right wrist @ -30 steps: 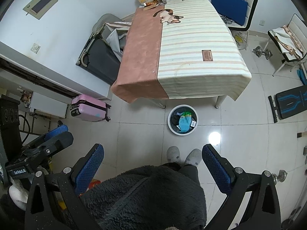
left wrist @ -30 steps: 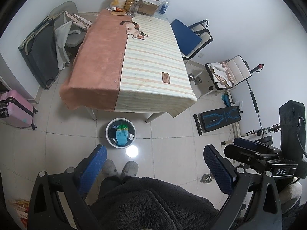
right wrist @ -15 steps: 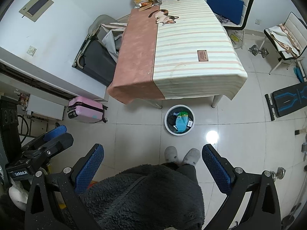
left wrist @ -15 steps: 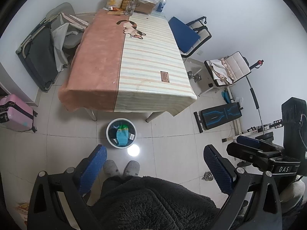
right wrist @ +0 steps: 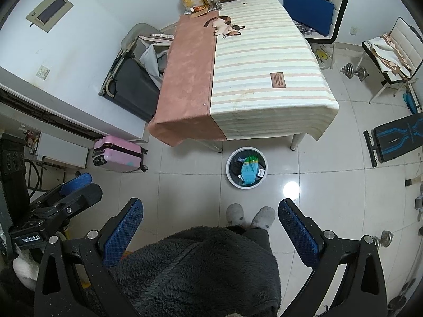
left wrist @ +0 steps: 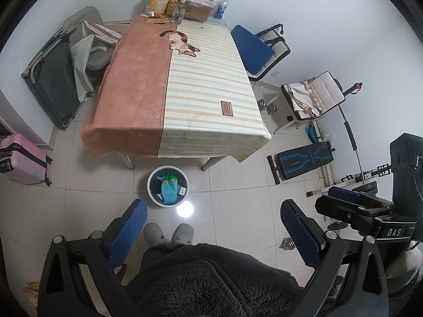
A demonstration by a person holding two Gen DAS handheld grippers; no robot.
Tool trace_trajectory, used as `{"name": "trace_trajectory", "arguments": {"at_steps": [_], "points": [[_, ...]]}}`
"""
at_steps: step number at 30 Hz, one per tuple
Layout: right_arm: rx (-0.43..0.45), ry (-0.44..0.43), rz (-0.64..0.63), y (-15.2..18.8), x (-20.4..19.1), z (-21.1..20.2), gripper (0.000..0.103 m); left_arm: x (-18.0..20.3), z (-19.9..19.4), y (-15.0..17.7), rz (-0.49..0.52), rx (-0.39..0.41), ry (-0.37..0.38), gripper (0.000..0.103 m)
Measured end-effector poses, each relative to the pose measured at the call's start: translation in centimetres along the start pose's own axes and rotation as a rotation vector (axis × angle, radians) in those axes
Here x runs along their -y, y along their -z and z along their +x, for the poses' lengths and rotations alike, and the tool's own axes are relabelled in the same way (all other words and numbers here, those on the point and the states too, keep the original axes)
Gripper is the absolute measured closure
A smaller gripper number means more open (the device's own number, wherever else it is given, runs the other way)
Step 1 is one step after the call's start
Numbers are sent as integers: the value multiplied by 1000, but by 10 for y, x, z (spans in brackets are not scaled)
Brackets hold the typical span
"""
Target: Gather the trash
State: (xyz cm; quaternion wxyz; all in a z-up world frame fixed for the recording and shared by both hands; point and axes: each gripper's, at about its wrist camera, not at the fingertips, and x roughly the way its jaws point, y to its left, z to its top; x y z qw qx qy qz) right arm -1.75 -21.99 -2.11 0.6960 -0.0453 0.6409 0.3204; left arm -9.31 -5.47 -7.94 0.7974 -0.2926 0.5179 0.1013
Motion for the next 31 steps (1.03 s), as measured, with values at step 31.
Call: {"name": "trace_trajectory", "arguments": {"at_steps": [31], "points": [[17, -6, -27, -9, -14, 0, 0, -3, -13, -11, -13, 41, -8, 0]]}}
